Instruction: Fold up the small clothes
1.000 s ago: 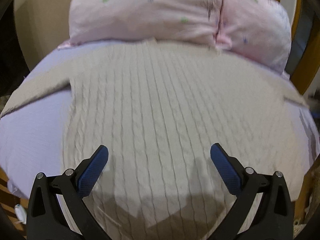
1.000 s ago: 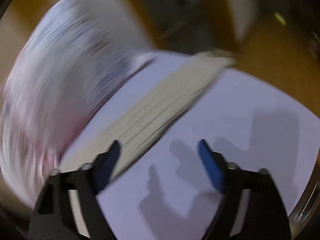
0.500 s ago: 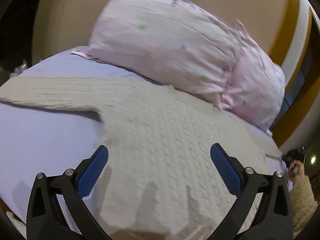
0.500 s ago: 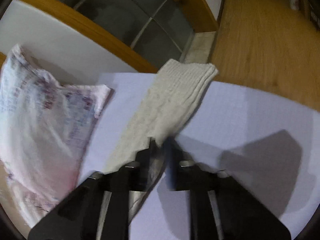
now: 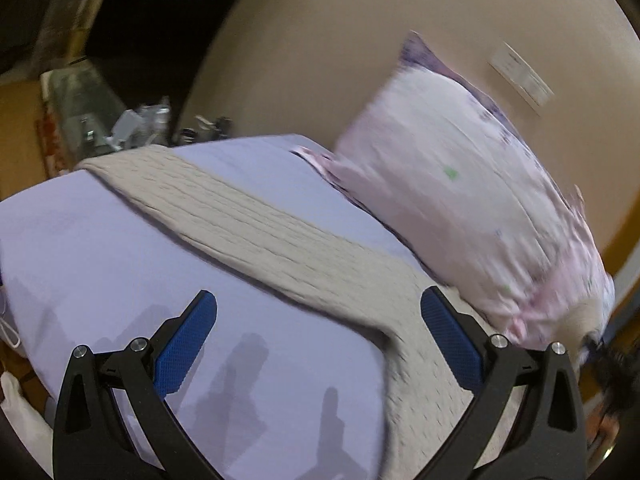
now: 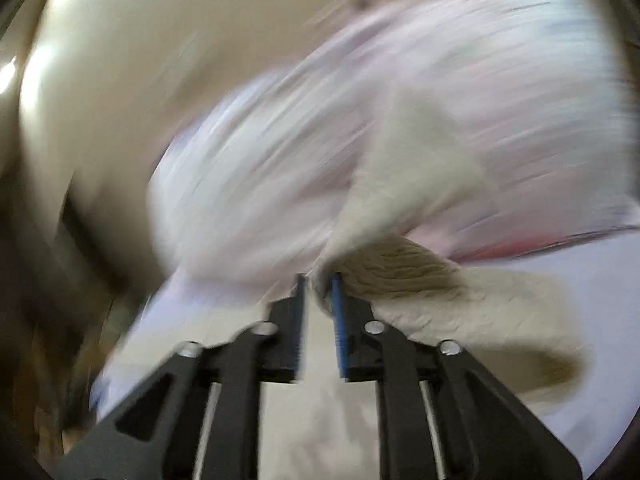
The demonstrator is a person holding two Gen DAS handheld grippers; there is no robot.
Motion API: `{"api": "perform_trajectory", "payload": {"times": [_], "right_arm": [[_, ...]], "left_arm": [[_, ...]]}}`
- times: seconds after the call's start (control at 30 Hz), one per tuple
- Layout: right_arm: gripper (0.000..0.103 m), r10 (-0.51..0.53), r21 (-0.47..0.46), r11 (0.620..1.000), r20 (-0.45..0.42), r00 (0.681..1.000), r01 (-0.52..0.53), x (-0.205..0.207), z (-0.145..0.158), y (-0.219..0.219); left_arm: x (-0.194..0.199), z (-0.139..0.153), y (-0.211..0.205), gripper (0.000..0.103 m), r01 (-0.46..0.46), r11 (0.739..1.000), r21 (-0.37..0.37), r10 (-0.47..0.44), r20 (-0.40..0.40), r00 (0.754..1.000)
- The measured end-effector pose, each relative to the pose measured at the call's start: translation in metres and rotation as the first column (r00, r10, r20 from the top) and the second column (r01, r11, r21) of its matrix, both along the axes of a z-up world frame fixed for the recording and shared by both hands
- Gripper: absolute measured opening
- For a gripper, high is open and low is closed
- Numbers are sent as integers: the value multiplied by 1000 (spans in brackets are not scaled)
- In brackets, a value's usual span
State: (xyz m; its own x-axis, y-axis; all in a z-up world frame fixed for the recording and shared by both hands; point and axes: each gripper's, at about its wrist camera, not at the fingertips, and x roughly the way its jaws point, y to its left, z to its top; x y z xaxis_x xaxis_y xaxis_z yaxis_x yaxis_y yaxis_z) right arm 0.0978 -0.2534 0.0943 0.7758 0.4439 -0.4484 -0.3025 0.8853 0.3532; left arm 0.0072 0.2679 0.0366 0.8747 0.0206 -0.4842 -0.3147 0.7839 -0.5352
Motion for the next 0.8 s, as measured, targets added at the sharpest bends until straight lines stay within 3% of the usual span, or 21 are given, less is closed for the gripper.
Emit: {"api": "perform_trajectory", "payload": {"times": [0.03,0.1,0.17,0.23,0.33,0.37,0.47,0.53,0.7,0.73,0.8], "right_arm": [[50,61,-41,997,-43,997,-62,3,-10,29],[57,108,-89,990,-58,992,-113,-7,-22,61],[75,99,-99,990,-22,995,-100,-19,-24,59],[80,44,-97,994,11,999,-43,-30,-22,40],[81,-53,-75,996,10,999,53,-30,-18,-1],[81,-89,-59,994,3,996,89,-34,-18,-17],[82,-166,-19,986,-31,986,166,-34,-25,-59],[82,-206,6,978,-52,977,206,-32,-29,-79],[83,-247,31,968,-65,967,250,-40,-39,-99],[83,-248,31,968,-66,967,250,-42,-40,-100],[83,-247,28,968,-65,967,249,-46,-42,-103]], "left_arm": [[0,-2,10,102,-27,999,-21,27,-6,1000],[-1,-6,27,97,-60,996,-67,59,-13,998],[-1,-13,45,88,-94,988,-125,91,-27,995],[-1,-20,66,82,-135,976,-172,128,-48,991],[3,-33,96,75,-209,942,-262,189,-97,977],[3,-36,104,67,-230,930,-288,208,-107,972],[6,-42,122,63,-269,902,-337,241,-123,963],[8,-46,134,54,-293,884,-363,259,-142,955],[9,-65,165,13,-353,810,-469,313,-163,936],[9,-68,170,11,-355,805,-475,315,-165,935],[17,-62,168,7,-349,840,-415,297,-186,936]]}}
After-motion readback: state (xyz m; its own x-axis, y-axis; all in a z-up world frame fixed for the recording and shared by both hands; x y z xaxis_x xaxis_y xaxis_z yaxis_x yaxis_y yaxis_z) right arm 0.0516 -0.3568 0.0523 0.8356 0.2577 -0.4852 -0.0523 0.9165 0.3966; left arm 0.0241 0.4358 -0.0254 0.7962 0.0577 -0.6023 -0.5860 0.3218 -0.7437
